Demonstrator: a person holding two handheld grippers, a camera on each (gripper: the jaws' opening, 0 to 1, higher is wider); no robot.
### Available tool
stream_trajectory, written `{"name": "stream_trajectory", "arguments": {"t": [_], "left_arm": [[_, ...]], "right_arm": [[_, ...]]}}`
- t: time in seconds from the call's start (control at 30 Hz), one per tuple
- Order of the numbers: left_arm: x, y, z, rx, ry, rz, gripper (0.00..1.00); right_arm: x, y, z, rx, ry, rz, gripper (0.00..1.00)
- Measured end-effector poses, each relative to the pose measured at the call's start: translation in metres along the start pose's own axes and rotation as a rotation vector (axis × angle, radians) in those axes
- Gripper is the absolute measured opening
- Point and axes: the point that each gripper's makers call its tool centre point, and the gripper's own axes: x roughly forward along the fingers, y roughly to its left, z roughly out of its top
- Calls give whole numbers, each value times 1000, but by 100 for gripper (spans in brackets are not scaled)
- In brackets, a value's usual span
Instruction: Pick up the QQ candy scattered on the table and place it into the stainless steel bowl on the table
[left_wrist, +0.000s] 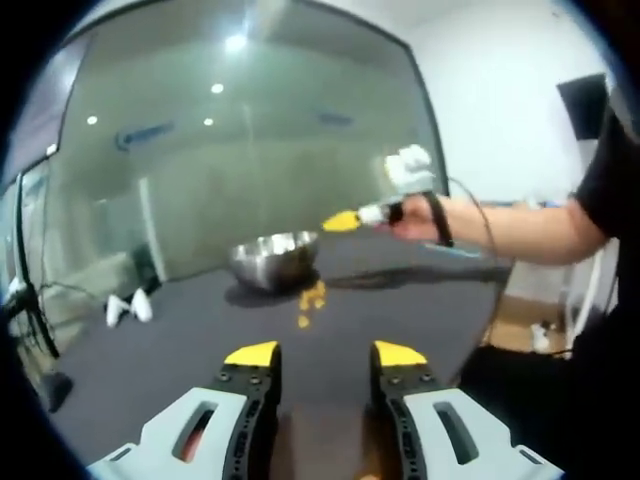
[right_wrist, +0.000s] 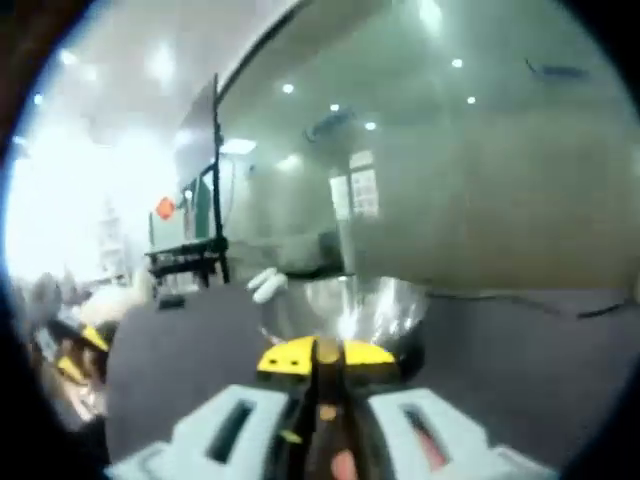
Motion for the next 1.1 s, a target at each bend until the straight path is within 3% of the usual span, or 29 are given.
{"name": "stream_trajectory", "arguments": {"t": [0.27,0.4,0.57,0.67,0.77,0.93,1.1], "left_arm": [[-1,-5,2,4,-21,-7,37],[-4,-5,3,8,-22,-8,37],[-8,-2,2,3,-21,-1,37],[-7,-3,0,5,-14,-10,37],[-7,-3,-1,5,-10,-10,37],[-6,-5,-4,0,1,-15,37],[-5,-5,-5,3,14,-19,37]], "right_arm": [[46,12,33,-84,-7,38,9],[64,12,44,-78,-13,34,9],[66,10,57,-64,-75,25,12],[67,11,40,-97,15,36,30],[61,6,39,-87,7,28,24],[48,3,41,-5,-20,35,23],[34,2,40,-13,-12,18,23]]}}
